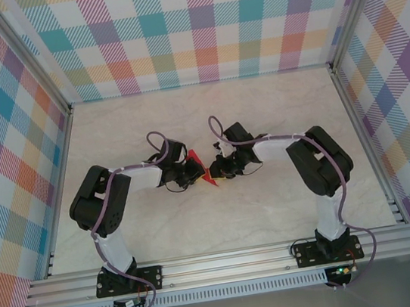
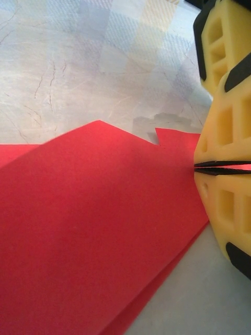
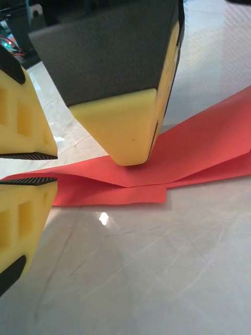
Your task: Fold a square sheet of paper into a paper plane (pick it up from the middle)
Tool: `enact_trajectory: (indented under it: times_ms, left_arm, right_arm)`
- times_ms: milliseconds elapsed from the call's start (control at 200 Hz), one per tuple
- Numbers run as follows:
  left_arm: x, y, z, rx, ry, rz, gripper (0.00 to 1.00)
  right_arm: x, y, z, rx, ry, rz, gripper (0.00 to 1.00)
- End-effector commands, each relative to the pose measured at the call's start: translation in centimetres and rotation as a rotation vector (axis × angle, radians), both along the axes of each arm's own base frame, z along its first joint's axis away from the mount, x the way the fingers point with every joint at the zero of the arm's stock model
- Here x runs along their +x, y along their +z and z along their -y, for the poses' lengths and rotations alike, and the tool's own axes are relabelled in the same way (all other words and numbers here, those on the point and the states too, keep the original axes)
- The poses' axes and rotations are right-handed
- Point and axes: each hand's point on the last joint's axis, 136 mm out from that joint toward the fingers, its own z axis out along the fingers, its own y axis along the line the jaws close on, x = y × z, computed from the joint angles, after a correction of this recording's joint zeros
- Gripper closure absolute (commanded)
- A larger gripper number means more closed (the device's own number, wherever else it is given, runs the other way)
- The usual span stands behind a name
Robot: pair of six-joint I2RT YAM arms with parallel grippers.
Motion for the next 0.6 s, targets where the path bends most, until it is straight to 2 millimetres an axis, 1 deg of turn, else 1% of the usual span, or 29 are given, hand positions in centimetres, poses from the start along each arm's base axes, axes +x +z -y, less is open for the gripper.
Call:
enact_trajectory:
  times_ms: [0,115,295,510,595]
  left_arm:
    - [-1.8,-2.8,-2.2,0.135,0.016,-0.080,0.87]
    - [-1.8,-2.8,-2.3,0.138,0.015,-0.078,0.87]
    - [-1.7,-2.6,-2.2,0.135,0.013,-0.071,0.87]
    - [-1.7,-2.6,-2.2,0.136,0.012,-0.069,0.87]
    - [-1.6,-2.5,-2.2,0.136,0.011,-0.068,0.87]
  right_arm:
    - [-0.4,0.3,1.2,-0.079,-0.012,0.054,0.79]
    - [-0.1,0.6,2.0,-0.114,-0.047,0.091,0.74]
    - [0.3,1.5,3.1,-0.168,-0.095,0.176,0.70]
    - [0.5,2.6,3.4,-0.207,-0.135,0.275,0.68]
    - [0.3,3.2,3.2,-0.202,-0.138,0.313,0.68]
